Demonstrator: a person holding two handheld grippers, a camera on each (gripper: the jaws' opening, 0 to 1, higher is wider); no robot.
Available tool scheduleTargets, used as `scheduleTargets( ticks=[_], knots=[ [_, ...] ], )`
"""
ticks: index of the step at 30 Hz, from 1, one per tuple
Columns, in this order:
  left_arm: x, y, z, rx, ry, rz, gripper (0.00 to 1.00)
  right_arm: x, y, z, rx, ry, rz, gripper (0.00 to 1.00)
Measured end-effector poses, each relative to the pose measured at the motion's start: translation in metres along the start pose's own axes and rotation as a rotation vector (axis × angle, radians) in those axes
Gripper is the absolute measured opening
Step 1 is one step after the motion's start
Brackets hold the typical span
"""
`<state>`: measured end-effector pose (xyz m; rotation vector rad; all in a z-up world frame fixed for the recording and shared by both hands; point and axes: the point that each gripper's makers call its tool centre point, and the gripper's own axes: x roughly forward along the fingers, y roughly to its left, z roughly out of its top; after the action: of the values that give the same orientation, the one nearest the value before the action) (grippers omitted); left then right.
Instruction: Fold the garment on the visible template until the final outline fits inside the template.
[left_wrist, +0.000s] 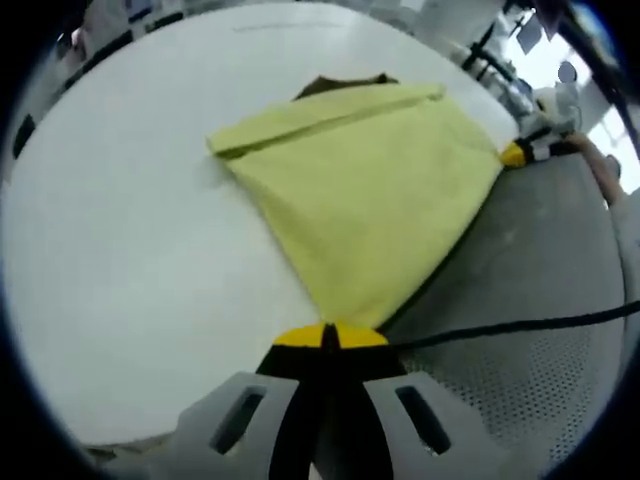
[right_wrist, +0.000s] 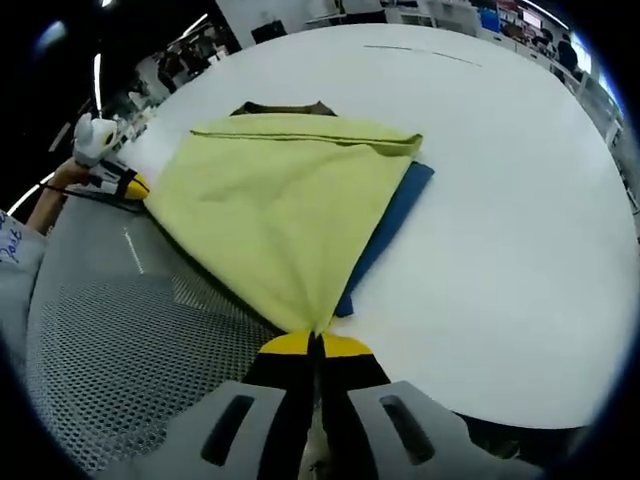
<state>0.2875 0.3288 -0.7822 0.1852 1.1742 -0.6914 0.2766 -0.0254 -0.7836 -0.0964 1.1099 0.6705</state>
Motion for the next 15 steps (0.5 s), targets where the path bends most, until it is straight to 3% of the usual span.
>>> scheduleTargets(
  ticks=[15],
  knots=[
    [-0.0021,0.0046,-0.0031,0.027,0.004,0.025,0.0,-0.001,-0.0022,0.0039,0.002,-0.044,-0.02,0.03]
  ],
)
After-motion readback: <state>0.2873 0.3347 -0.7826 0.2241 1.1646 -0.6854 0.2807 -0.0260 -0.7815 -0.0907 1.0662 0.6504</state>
